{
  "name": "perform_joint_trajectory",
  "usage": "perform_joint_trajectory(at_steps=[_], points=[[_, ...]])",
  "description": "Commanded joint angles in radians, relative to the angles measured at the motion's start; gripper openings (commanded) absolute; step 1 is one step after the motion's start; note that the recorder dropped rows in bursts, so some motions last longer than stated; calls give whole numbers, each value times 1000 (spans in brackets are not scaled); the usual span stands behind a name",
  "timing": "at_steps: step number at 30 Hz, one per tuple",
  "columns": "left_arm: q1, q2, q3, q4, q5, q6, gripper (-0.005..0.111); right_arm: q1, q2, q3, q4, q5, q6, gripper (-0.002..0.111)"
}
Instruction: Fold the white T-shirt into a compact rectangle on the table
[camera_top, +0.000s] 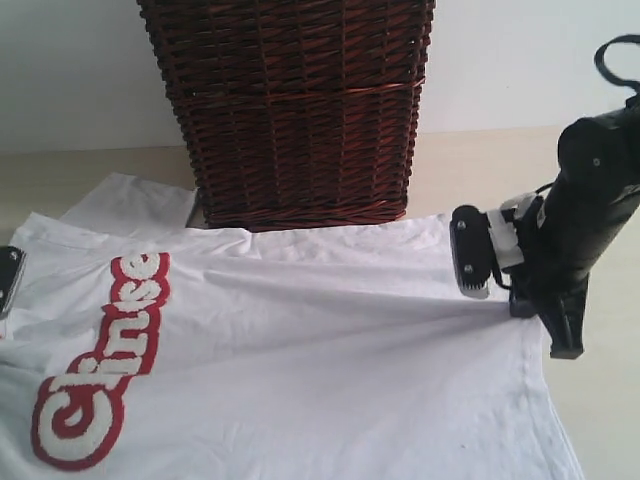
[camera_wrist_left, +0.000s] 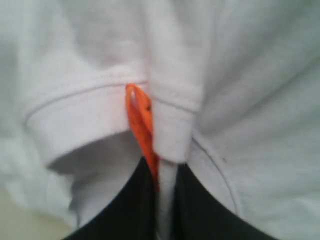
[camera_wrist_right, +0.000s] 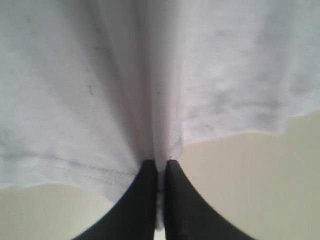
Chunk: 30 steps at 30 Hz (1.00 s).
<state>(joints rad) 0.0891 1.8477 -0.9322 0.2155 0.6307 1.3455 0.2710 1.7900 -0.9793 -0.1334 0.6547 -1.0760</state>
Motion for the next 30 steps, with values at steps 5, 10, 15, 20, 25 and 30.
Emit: perform_joint_trajectory(at_steps=[5, 10, 15, 20, 25, 30], points=[[0, -461, 0, 159, -96, -527, 0, -4, -376, -25, -138, 102, 242, 0], [0, -833, 0, 139, -72, -651, 0, -4, -672, -25, -191, 197, 376, 0], [0, -1170, -4, 117, -20, -650, 0, -4, -945, -25, -174, 332, 445, 0], [0, -1344, -128, -51, 216, -582, 0, -4, -1147, -52, -42, 443, 504, 0], [0, -1348, -204, -191, 273, -555, 0, -4, -1197, -81, -18, 506, 504, 0], [-2, -1267, -137, -195, 385, -553, 0, 45, -1075, -28, -43, 534, 500, 0]])
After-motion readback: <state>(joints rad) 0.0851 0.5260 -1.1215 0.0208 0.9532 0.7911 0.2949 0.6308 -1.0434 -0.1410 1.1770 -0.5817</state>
